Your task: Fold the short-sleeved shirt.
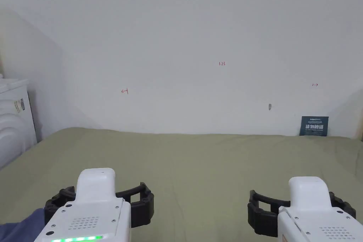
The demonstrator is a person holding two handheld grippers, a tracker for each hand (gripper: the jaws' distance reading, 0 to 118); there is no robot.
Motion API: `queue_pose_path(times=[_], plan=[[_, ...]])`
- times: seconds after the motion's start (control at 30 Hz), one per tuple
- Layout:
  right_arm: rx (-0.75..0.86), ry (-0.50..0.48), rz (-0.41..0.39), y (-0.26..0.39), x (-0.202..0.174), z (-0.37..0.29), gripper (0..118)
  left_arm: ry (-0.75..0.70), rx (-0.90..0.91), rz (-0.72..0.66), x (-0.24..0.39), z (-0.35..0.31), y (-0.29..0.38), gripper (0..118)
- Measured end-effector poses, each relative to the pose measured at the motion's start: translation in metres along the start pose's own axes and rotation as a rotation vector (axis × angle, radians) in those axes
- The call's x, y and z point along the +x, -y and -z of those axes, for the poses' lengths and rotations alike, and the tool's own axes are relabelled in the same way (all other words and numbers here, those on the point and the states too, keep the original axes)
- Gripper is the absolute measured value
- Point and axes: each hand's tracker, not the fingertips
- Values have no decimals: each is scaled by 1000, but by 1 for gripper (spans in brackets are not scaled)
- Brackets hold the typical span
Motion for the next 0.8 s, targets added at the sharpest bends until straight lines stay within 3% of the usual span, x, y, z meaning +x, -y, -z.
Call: queue_pose_path(times=[0.03, 0.07, 0.1, 0.13, 0.17, 0.23, 0.43, 0.67, 0.8], plan=[[4, 3, 12, 0, 1, 1, 107, 2, -1, 6, 0, 1, 0, 116], [7, 13, 21, 0, 3, 3, 87, 0, -4, 17, 0, 2, 0, 108], [5, 26, 22, 1, 4, 6, 42, -15, 4, 18, 1, 3, 0, 79], [-10, 56, 17, 1, 5, 9, 8, -25, 8, 22, 1, 5, 1, 38], [-1, 54, 28, 3, 7, 10, 3, -22, -1, 36, 1, 9, 2, 0], [-41, 11, 46, 2, 14, 12, 1, -4, -5, 51, -1, 12, 5, 0], [-76, 7, 46, 7, 20, 16, 1, -6, -26, 36, -10, 21, 5, 0], [-93, 31, 4, 14, 13, 23, 1, -1, -20, 65, -15, 22, 1, 0], [-99, -4, 4, 18, 4, 29, 1, -46, -24, 84, -29, 24, 0, 0]])
